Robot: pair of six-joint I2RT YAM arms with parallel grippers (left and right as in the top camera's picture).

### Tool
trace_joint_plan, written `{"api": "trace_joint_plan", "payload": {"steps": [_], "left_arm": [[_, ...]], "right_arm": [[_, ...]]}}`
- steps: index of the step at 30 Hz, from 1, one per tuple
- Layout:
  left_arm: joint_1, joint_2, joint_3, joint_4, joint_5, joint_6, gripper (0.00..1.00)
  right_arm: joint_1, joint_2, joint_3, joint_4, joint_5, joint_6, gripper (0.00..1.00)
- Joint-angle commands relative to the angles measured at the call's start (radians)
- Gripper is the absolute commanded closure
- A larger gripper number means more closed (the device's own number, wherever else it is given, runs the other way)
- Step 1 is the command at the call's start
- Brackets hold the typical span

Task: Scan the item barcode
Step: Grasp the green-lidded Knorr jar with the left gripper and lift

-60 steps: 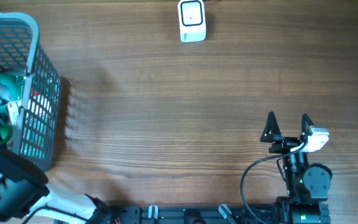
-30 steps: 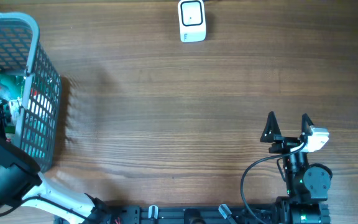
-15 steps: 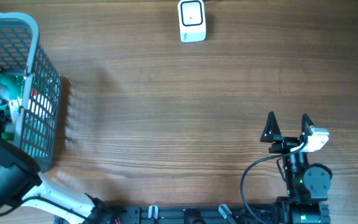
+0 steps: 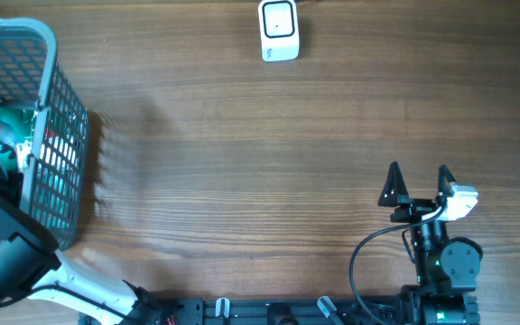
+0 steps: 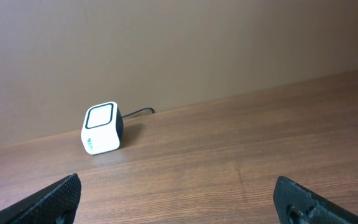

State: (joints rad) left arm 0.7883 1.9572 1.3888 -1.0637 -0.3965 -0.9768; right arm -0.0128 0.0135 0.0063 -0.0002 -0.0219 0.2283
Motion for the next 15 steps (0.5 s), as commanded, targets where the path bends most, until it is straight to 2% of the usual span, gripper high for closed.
{"api": "trace_joint_plan", "payload": {"steps": [1, 4, 8, 15], "left_arm": [[0.006, 0.002, 0.004, -0.003, -0.013, 0.01, 0.25], [0.005, -0.009, 0.031, -0.016, -0.013, 0.055, 0.25], [0.004, -0.047, 0.103, -0.086, 0.006, 0.055, 0.24], [-0.097, -0.188, 0.332, -0.249, 0.145, 0.058, 0.22]], "right_arm": [[0.005, -0.006, -0.001, 0.004, -0.004, -0.018, 0.0], [0.005, -0.006, -0.001, 0.004, -0.004, -0.018, 0.0], [0.005, -0.006, -0.001, 0.004, -0.004, -0.019, 0.0], [0.005, -0.006, -0.001, 0.004, -0.004, -0.019, 0.0]]}}
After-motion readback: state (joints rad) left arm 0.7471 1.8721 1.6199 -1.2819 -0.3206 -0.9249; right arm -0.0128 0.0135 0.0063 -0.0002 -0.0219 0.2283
